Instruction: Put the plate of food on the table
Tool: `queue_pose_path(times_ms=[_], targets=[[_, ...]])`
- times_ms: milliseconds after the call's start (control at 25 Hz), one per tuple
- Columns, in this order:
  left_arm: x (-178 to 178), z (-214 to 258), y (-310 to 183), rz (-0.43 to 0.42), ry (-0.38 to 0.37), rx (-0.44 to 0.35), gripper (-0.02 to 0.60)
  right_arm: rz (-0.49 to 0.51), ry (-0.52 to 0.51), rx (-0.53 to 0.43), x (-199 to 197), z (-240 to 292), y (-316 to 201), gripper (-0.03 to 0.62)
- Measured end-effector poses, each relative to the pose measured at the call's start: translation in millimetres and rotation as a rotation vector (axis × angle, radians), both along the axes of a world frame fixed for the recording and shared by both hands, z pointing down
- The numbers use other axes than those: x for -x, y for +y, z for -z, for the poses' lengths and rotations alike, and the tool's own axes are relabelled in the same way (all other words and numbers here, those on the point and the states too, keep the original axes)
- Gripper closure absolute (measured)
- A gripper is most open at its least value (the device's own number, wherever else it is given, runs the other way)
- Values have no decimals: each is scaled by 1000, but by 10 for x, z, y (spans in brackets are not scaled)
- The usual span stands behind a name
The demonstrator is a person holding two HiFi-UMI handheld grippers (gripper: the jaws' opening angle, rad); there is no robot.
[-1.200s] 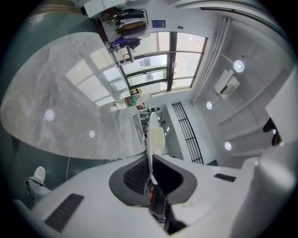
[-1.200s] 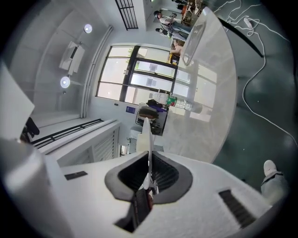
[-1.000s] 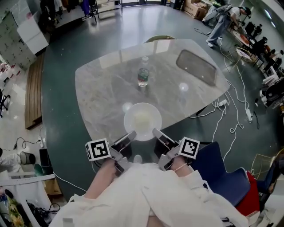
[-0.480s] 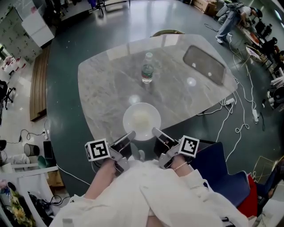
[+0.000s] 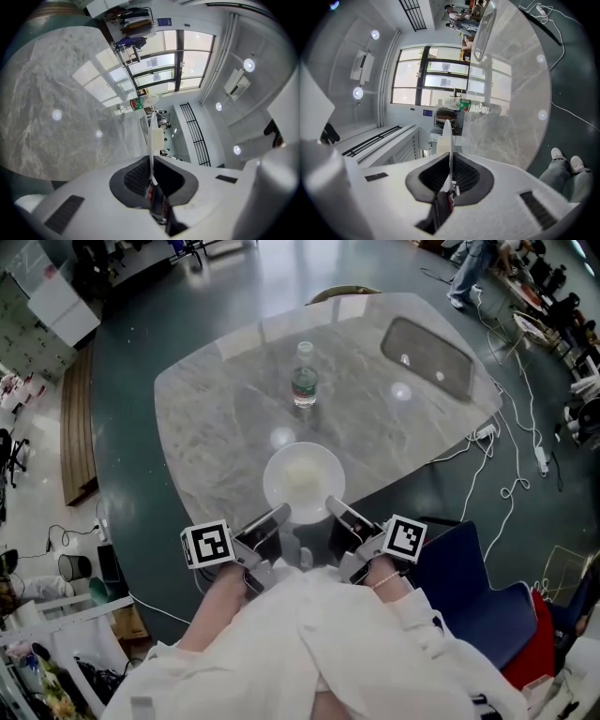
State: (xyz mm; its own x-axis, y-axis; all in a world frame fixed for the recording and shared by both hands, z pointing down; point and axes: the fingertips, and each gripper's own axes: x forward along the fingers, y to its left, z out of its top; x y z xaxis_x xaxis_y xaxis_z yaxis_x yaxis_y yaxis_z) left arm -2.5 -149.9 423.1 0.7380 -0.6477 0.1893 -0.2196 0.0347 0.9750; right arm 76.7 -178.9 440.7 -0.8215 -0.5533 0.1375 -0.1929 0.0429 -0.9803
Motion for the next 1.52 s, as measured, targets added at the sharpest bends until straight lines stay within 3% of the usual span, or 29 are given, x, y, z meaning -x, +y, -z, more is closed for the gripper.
queue_pose_path(times_ms=[280,880,1240,1520], targets=[[86,44,-353,-38,1,-18,555,-24,19,-14,82,62,-297,580],[298,-62,-864,-79,48,33,555,-92,46,38,284,-55,-750,580],[422,-254,-1013,-93,31,97,555,-104,126,70,374,-219,-874,580],[430,-378,-1130,-124,4,76,555,-105,164,82,377,-353,-952,580]])
